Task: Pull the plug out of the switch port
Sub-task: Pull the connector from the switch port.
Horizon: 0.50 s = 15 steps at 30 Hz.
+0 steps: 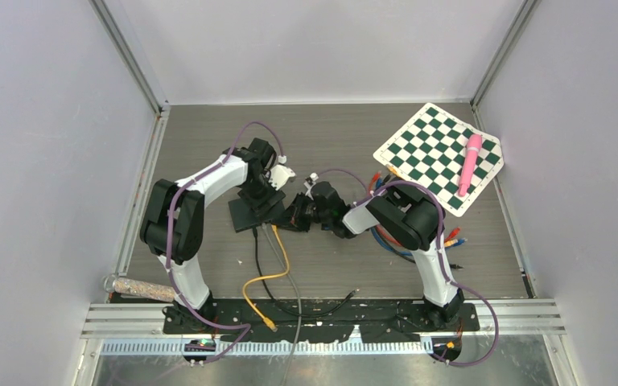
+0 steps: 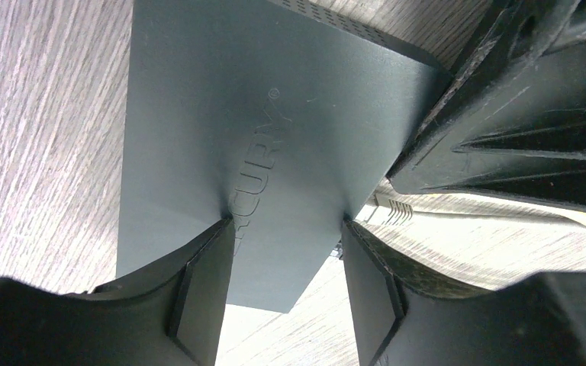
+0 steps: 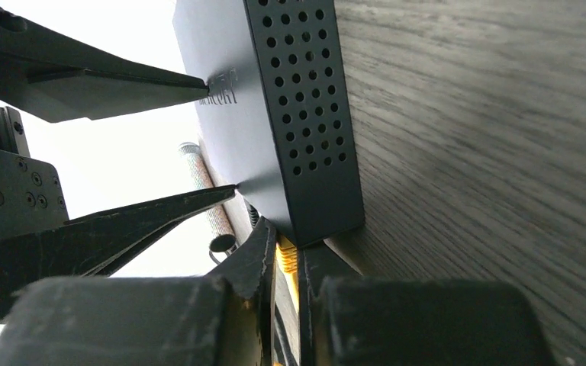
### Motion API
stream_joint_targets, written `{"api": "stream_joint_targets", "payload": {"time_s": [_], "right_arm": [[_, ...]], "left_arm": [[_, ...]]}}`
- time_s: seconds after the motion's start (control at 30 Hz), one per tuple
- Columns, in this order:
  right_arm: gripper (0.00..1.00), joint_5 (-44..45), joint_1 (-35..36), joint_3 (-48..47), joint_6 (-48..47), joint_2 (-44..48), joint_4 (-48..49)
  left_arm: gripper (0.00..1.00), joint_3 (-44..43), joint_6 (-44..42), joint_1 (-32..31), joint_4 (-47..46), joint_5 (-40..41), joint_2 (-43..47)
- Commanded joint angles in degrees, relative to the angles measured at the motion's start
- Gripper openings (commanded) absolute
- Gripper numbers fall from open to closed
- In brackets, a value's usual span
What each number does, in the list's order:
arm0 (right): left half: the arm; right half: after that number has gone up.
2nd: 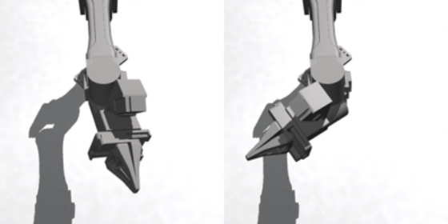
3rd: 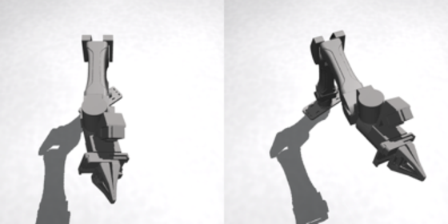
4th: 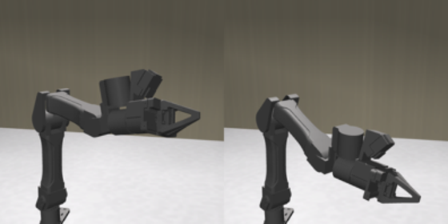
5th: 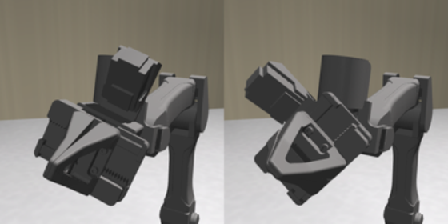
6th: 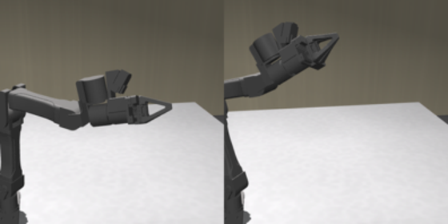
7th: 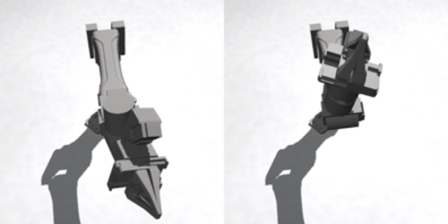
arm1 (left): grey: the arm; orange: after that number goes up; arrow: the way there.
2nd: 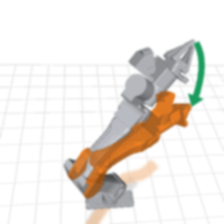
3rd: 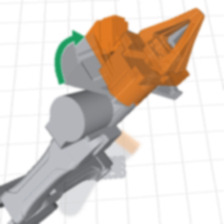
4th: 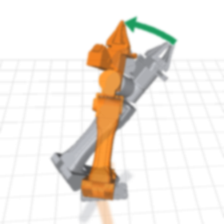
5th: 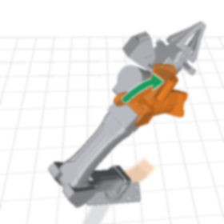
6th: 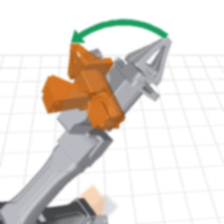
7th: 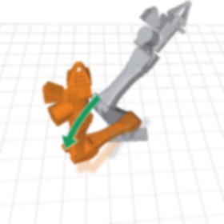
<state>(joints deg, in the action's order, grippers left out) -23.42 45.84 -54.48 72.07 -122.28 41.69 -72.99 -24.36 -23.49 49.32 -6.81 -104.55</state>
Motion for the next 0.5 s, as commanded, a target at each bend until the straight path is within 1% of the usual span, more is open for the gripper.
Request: {"api": "stream_joint_targets", "payload": {"time_s": [0.0, 0.13, 0.3, 0.47], "right_arm": [[0.05, 0.81, 0.13, -3.72, -2.43, -0.71, -7.40], [0.05, -2.96, 0.21, -2.09, -4.82, 1.01, -8.01], [0.05, -7.04, 0.30, 0.39, -4.21, 1.45, -4.76], [0.05, -8.82, 0.56, 1.66, -3.75, 2.37, -4.19]], "left_arm": [[0.55, 1.36, 0.26, -0.69, -2.91, -7.61, -3.34], [0.55, 1.15, 0.29, -0.68, -2.82, -7.57, -3.44], [0.55, 0.88, 0.45, -0.55, -2.63, -7.61, -3.64], [0.54, 0.54, 0.72, -0.36, -2.45, -7.78, -3.92]]}}
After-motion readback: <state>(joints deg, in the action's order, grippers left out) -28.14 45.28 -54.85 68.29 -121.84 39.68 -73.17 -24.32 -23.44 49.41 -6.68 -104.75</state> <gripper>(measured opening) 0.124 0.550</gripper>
